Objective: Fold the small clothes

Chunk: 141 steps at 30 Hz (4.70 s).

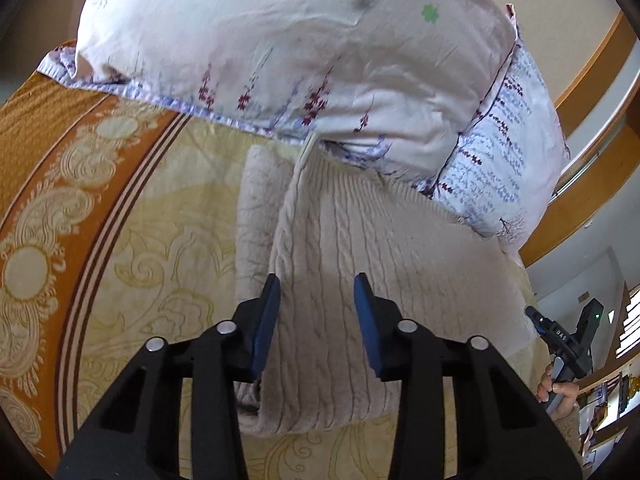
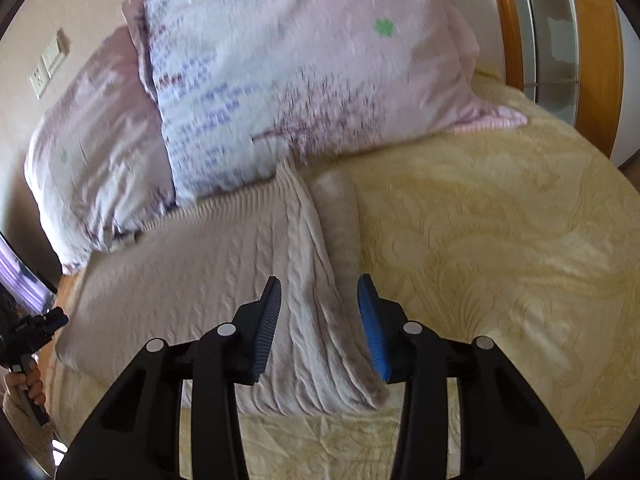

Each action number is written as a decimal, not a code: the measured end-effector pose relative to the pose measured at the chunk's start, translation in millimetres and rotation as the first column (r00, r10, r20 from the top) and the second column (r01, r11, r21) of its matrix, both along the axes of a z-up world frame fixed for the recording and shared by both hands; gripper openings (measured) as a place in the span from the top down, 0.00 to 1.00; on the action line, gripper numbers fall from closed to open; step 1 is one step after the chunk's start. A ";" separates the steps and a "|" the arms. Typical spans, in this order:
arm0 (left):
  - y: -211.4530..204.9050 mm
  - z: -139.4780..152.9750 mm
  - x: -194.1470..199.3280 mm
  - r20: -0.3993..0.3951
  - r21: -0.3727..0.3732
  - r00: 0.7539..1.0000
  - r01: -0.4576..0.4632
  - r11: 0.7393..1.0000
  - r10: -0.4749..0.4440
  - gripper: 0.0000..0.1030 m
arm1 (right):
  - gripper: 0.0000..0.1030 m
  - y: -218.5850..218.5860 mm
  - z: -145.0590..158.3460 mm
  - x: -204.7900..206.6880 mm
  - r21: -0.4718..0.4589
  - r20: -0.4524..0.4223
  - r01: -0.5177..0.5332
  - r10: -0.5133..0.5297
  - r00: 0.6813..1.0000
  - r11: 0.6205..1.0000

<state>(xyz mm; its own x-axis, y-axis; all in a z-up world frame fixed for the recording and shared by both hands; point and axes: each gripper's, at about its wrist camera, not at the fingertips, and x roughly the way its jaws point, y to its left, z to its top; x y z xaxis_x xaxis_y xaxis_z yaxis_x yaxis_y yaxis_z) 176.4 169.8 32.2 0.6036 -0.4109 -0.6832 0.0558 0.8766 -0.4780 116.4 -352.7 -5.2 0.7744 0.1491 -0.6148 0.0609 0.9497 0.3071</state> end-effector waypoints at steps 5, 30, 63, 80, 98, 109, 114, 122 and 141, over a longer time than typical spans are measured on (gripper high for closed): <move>-3.4 -8.8 -0.4 -0.030 0.021 1.000 0.009 1.000 -0.009 0.86 | 0.87 2.6 -4.0 -4.5 -0.029 0.018 -0.001 0.001 1.000 1.000; 6.6 1.1 -22.4 0.028 0.029 0.999 0.030 0.999 -0.031 0.73 | 0.66 14.3 10.1 -25.7 -0.119 0.042 0.130 -0.126 0.991 0.984; 33.4 -26.7 33.0 -0.143 -0.250 0.984 -0.139 0.958 0.105 0.42 | 0.55 151.9 -0.7 33.9 -0.245 0.002 -0.204 0.211 0.977 0.948; 19.0 -32.9 38.7 -0.141 -0.253 0.987 -0.114 0.961 0.079 0.65 | 0.52 194.3 -10.5 48.6 -0.329 -0.018 -0.241 0.248 0.968 0.913; -68.3 44.2 51.2 0.036 -0.364 0.999 0.035 0.931 -0.024 0.87 | 0.51 186.5 -8.5 48.4 -0.273 -0.015 -0.264 0.270 0.963 0.925; -200.2 46.5 58.4 0.062 -0.349 0.972 0.235 0.907 -0.228 0.88 | 0.38 79.5 8.5 17.8 0.155 0.088 -0.264 0.253 0.963 0.952; -259.6 13.3 58.1 -0.011 -0.320 0.941 0.317 0.893 -0.339 0.87 | 0.22 15.9 0.1 18.6 0.491 0.103 -0.256 0.236 0.966 0.833; -247.7 17.2 34.0 0.063 -0.420 0.903 0.410 0.809 -0.425 0.40 | 0.19 8.6 2.9 30.6 0.595 0.011 -0.254 0.309 0.951 0.762; -188.1 -30.0 43.8 -0.110 -0.207 0.978 0.153 0.966 -0.178 0.25 | 0.83 42.8 0.4 81.4 0.411 -0.042 -0.221 0.260 0.965 0.885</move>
